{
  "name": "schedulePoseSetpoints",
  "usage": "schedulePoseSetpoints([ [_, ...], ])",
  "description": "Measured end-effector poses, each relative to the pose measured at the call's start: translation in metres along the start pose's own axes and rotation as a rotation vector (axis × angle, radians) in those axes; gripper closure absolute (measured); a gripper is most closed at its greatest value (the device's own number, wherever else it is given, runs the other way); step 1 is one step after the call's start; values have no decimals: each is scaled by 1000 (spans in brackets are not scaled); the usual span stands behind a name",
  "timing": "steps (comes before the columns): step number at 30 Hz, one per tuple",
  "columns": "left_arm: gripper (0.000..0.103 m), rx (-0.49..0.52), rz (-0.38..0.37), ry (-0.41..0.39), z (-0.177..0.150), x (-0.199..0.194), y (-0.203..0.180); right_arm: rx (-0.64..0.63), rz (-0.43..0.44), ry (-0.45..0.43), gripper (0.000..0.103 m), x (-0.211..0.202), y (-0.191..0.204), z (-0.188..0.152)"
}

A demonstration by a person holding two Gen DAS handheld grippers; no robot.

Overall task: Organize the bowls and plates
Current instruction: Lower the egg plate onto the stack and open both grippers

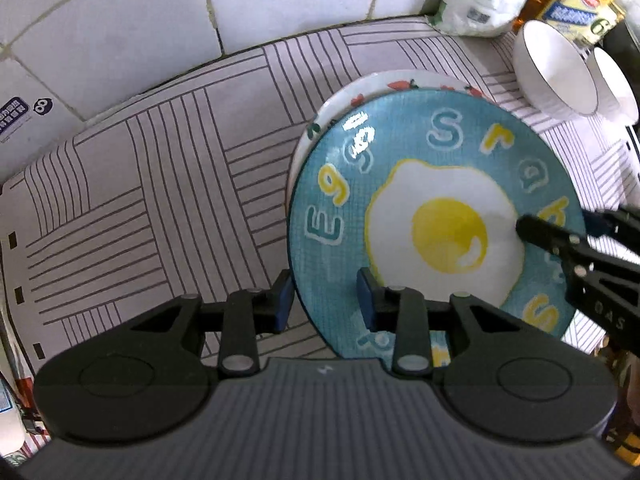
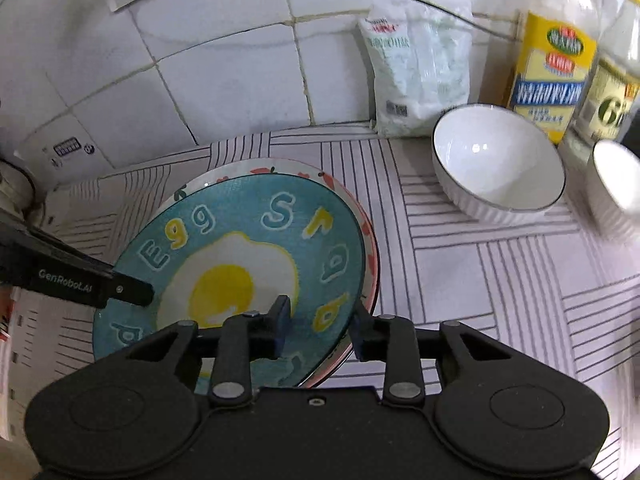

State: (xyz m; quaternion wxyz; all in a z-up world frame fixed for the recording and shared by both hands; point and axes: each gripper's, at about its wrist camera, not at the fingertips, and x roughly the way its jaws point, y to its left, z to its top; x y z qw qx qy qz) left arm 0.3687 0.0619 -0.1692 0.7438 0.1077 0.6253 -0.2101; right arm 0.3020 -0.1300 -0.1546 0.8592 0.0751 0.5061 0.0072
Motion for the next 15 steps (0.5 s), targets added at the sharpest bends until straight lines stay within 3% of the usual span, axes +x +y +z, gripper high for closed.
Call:
schedulePoseSetpoints([
  [6,73,55,39,-18,-15,-8,-14,-105,-133,8,66,7,12,-7],
  [12,72,102,56,-51,-29,-31,-24,-108,-152,-49,66,-12,19,-26],
  [15,69,140,66,-66,-34,-50,-33,-61,-113,-85,66,-36,13,-35],
])
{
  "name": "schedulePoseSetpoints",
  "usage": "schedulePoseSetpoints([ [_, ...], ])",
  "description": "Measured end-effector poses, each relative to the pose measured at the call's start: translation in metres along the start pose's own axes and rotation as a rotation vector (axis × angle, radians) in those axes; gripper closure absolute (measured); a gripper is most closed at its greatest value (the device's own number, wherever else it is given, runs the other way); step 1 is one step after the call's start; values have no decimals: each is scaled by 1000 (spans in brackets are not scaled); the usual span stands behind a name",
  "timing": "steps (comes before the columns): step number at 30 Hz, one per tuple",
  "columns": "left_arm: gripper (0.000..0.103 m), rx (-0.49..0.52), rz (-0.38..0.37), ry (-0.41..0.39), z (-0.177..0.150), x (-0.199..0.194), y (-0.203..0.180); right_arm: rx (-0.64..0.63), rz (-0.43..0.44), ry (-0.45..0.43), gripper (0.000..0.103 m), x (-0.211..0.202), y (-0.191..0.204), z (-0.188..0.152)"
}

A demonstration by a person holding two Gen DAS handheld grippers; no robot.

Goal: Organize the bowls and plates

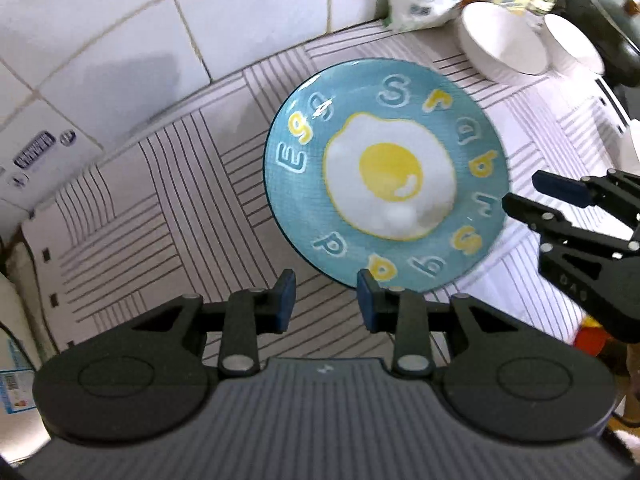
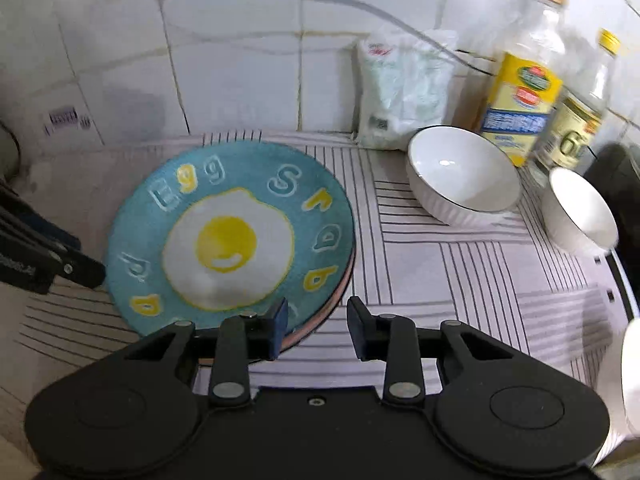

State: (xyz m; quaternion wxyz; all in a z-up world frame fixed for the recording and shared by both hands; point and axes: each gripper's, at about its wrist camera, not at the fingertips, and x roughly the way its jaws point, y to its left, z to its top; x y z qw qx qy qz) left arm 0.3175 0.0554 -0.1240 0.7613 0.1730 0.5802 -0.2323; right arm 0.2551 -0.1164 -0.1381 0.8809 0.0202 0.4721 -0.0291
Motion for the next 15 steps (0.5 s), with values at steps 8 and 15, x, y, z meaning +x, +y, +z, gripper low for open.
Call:
schedulePoseSetpoints([
  [8,54,117,32,-30,-7,-58,-32,56,39,-146,61,-77,-20,-17],
  [15,42,148,2,-59,-11,-87,-61,50,26,-189,61,-115,-41,-42],
])
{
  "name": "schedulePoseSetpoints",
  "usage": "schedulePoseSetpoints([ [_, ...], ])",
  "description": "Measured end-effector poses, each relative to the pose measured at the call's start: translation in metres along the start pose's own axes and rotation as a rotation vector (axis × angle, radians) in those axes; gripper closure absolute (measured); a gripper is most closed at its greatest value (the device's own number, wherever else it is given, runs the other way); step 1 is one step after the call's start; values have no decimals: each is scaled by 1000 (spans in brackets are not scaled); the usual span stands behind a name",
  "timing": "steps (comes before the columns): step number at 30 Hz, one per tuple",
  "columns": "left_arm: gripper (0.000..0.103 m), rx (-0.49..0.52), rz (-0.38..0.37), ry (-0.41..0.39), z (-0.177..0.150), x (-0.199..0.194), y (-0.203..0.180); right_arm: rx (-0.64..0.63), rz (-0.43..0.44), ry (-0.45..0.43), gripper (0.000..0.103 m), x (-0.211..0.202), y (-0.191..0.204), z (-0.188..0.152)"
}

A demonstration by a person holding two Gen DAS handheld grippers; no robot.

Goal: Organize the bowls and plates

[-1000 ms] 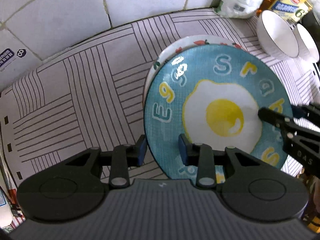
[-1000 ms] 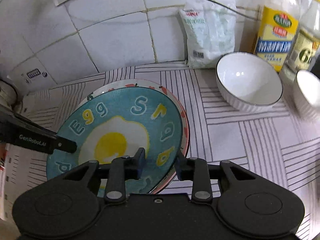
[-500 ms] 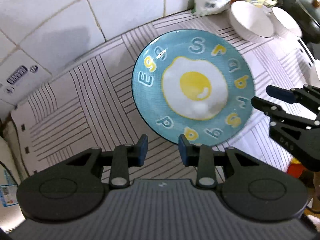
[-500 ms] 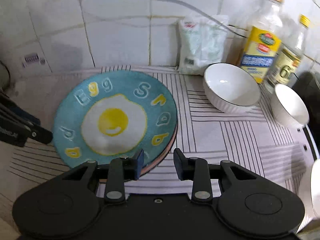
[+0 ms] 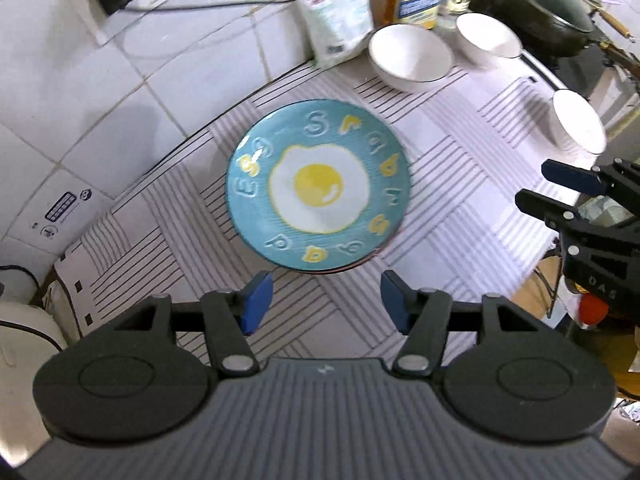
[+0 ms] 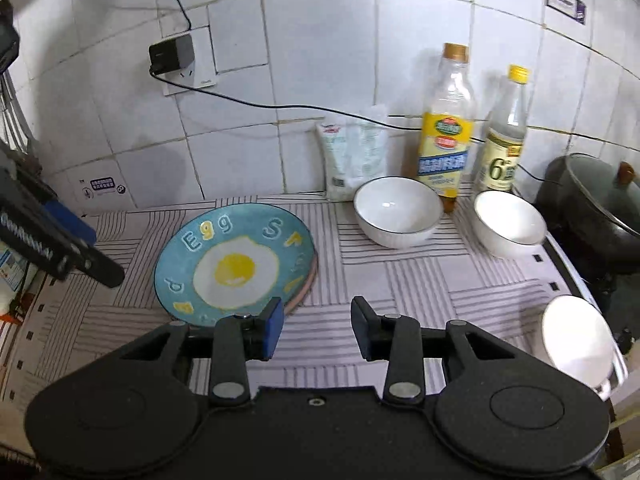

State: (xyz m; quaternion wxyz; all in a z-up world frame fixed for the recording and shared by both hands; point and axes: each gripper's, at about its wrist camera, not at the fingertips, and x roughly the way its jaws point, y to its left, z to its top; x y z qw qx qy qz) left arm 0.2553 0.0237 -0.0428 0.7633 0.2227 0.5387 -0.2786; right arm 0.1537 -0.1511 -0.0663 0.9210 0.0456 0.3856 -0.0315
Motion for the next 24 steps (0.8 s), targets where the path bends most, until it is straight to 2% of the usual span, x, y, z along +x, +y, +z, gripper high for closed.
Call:
schedulePoseSetpoints([
  [7,34,44,-20,-25,10,-8,-46,8,-49,-45,54,-38,-46,-13],
  [12,29,40,-19,-21,28,0,-86,28,-53,-62,42,-55,-96,-24],
  [14,25,56,-26,-27,36,1,-105,26,-36,-86,32,-59,-115,-30],
  [18,17,39,-32,-37,53,5,-136,45,-37,-86,28,-56,-156,-42],
  [19,15,37,-32,-42,56,8,-143,48,-34,-85,25,-55,-166,-45],
  [20,12,35,-30,-49,59,12,-150,46,-31,-82,16,-52,-176,-48],
  [21,12,33,-27,-53,63,18,-159,41,-31,-75,11,-49,-185,-51],
  [24,11,35,-33,-36,71,39,-182,23,-45,-47,10,-35,-211,-64],
])
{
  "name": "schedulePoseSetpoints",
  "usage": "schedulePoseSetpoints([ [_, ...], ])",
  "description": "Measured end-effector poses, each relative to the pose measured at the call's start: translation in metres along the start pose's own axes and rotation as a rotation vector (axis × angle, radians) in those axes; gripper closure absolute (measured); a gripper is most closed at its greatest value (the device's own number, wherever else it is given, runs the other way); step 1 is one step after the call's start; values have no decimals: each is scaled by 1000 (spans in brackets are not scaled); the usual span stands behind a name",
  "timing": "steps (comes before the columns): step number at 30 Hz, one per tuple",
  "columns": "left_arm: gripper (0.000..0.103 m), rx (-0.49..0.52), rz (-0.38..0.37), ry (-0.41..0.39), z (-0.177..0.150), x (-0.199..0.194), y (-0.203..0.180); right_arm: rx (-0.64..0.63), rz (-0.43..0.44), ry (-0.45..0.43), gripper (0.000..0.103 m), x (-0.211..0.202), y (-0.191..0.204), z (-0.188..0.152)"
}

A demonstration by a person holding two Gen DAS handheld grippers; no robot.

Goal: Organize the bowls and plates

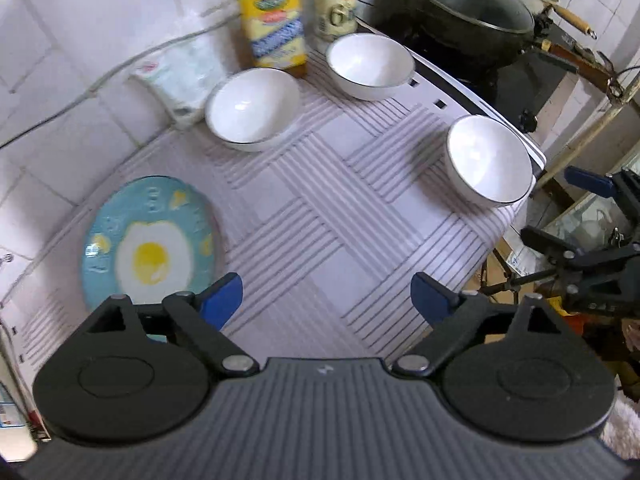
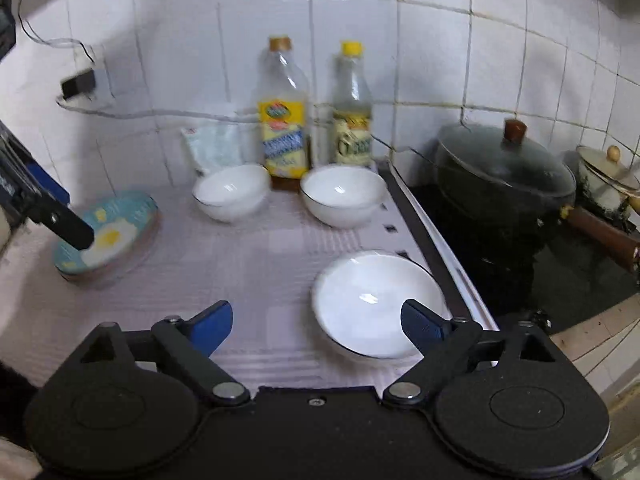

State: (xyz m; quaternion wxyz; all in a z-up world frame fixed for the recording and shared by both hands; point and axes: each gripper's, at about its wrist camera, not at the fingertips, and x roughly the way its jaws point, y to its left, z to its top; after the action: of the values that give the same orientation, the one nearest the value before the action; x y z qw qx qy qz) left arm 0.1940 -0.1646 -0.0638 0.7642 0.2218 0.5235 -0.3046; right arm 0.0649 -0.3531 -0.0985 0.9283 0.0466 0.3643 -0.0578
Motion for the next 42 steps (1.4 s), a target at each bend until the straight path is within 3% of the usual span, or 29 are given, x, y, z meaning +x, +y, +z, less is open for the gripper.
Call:
schedulePoseSetpoints([
  [8,11,-99,-136,4,20,48,-44,19,-12,72,8,55,-50,-39],
  [14,11,-168,-144,-38,38,79,-73,-29,36,35,8,80,-48,-55],
  [19,11,-182,-77,-46,49,115,-90,-64,20,-21,8,100,-48,-59],
  [28,15,-257,-165,27,54,147,-98,-69,35,-55,8,111,-52,-61],
  [30,19,-251,-162,29,54,150,-101,-63,45,-58,9,112,-53,-62],
  [35,52,-252,-162,39,53,157,-101,-75,48,-59,9,114,-53,-63],
  [39,57,-312,-187,46,50,159,-96,-62,53,-64,9,114,-54,-62],
  [42,71,-320,-204,36,51,157,-96,-74,63,-77,9,111,-54,-64],
])
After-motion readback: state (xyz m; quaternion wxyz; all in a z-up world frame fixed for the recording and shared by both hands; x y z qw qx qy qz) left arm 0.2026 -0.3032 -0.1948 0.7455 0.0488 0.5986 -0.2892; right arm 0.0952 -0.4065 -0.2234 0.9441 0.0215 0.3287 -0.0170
